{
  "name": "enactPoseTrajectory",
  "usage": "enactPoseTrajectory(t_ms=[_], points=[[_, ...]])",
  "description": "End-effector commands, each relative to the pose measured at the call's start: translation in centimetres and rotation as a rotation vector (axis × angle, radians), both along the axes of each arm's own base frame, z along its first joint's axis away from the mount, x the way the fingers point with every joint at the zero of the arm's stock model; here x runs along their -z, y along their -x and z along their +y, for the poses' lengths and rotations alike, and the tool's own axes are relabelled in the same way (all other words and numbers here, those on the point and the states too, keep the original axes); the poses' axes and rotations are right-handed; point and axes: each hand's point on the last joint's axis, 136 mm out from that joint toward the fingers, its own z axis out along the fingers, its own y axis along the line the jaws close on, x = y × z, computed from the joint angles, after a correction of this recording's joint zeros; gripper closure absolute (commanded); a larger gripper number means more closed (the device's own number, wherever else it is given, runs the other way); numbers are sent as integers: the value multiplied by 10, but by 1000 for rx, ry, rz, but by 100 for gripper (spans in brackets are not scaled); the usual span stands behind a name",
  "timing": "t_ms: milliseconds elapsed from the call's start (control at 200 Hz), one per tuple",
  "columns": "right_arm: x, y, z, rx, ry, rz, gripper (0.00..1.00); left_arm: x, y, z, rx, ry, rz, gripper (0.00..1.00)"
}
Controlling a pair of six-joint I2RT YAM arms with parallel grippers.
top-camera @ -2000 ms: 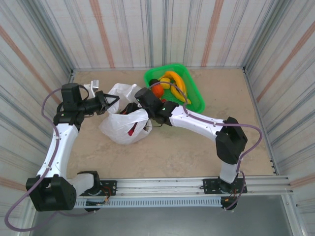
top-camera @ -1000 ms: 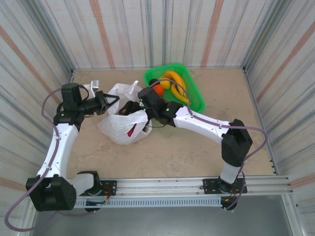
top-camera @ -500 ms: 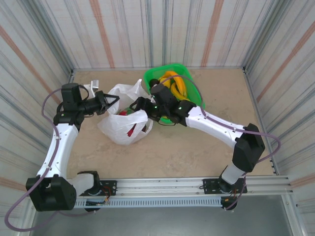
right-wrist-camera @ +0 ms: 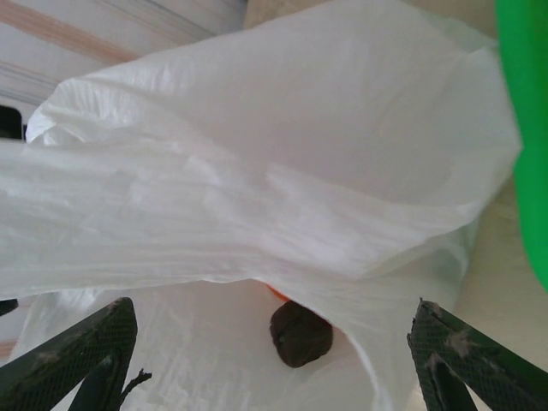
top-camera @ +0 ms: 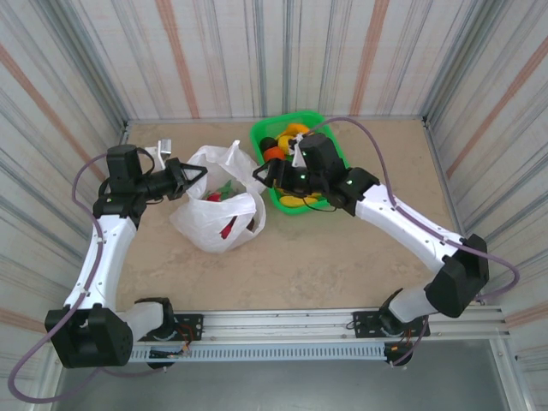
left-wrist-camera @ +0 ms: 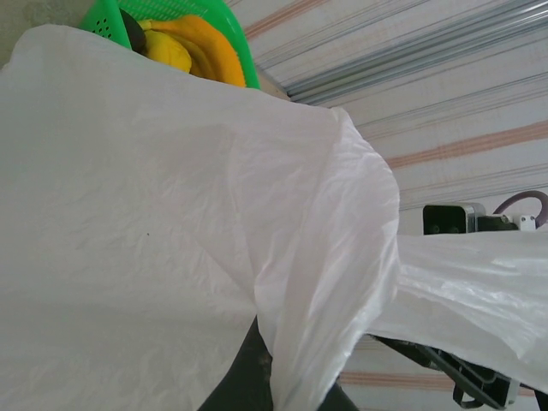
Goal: Place the fake fruits into the plastic bag and tie a complex knot
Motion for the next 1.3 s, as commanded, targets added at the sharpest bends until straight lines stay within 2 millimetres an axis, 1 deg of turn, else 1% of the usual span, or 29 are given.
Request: enactPoseTrajectory(t_ms=[0, 100, 205, 321, 426, 491, 586, 601, 611, 621, 671, 721, 852, 987, 1022, 1027, 1032, 1047, 1092, 1182, 1187, 1192, 1292], points=[[-1, 7, -27, -21, 74, -42, 15, -8, -1, 2, -6, -8, -20, 100], [3, 0, -51, 11, 138, -64, 17, -8, 0, 3, -9, -16, -17, 100], [20, -14, -75, 60, 227, -53, 20, -7, 1, 3, -7, -17, -15, 100], [45, -33, -92, 96, 351, -26, 22, -7, 2, 3, -7, -16, -14, 100], [71, -54, -99, 105, 468, 0, 22, -5, 3, 3, -9, -16, -11, 100], [87, -69, -99, 96, 528, 13, 22, -4, 4, 3, -9, -14, -6, 100], [104, -91, -96, 91, 595, 24, 22, -4, 4, 3, -10, -13, -9, 100], [110, -94, -95, 90, 603, 36, 22, -4, 4, 3, -11, -12, -7, 100], [108, -95, -95, 92, 600, 32, 22, -3, 4, 3, -11, -12, -7, 100], [114, -99, -94, 90, 609, 42, 22, -3, 4, 3, -11, -11, -6, 100], [124, -109, -89, 82, 610, 57, 22, -4, 4, 2, -10, -10, -7, 100], [131, -120, -84, 77, 606, 68, 24, -3, 5, 3, -11, -10, -6, 100], [152, -141, -72, 61, 612, 106, 26, -3, 5, 2, -8, -8, -5, 100], [168, -155, -63, 46, 617, 140, 28, -2, 6, 3, -10, -9, -4, 100], [178, -155, -63, 42, 629, 157, 29, -2, 6, 2, -9, -10, -5, 100], [174, -158, -61, 45, 624, 147, 29, -2, 6, 2, -8, -10, -5, 100], [176, -158, -62, 44, 626, 151, 29, -2, 6, 2, -8, -11, -6, 100], [172, -163, -60, 50, 620, 140, 30, -3, 6, 3, -9, -10, -7, 100], [180, -165, -59, 49, 631, 156, 31, -2, 7, 2, -9, -9, -4, 100], [191, -169, -56, 41, 641, 174, 33, -2, 6, 2, -9, -9, -4, 100], [189, -170, -56, 42, 639, 170, 33, -2, 6, 2, -8, -9, -4, 100], [192, -169, -56, 39, 643, 177, 33, -2, 6, 2, -8, -9, -5, 100], [202, -173, -53, 35, 659, 187, 33, -2, 6, 2, -9, -7, -3, 100]])
